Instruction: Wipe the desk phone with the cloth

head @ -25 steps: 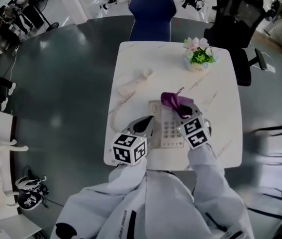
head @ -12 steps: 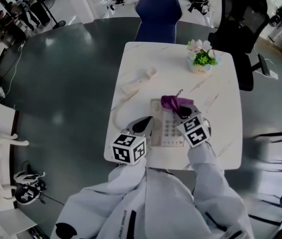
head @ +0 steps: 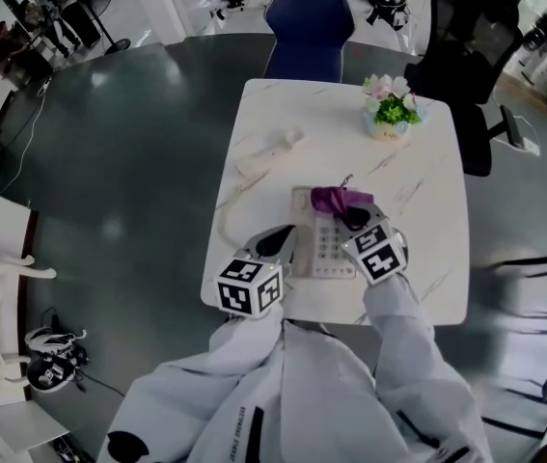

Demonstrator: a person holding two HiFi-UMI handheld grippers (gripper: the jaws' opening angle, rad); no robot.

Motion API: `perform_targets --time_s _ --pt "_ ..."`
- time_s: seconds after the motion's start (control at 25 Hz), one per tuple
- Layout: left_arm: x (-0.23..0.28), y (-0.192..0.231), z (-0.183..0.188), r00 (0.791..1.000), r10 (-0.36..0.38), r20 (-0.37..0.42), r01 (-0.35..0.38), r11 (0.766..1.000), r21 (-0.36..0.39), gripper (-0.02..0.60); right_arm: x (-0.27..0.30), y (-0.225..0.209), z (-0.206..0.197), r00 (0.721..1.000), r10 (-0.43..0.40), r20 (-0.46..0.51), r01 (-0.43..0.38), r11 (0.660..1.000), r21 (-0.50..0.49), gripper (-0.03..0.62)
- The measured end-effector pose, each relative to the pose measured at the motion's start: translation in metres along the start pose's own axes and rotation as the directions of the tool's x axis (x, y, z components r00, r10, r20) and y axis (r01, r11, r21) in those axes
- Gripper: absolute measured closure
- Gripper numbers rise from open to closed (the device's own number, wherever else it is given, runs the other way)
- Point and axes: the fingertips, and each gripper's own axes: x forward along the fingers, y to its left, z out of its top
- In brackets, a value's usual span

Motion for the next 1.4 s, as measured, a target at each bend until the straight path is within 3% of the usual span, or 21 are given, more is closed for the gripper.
perform_targets --time_s 1.4 --pt "-0.021 -0.029 -0.02 0.999 0.034 0.036 -0.034 0.999 -0.018 0.584 -0.02 0.036 -0.028 0.996 0.088 -0.027 -0.088 0.996 -0.027 0.554"
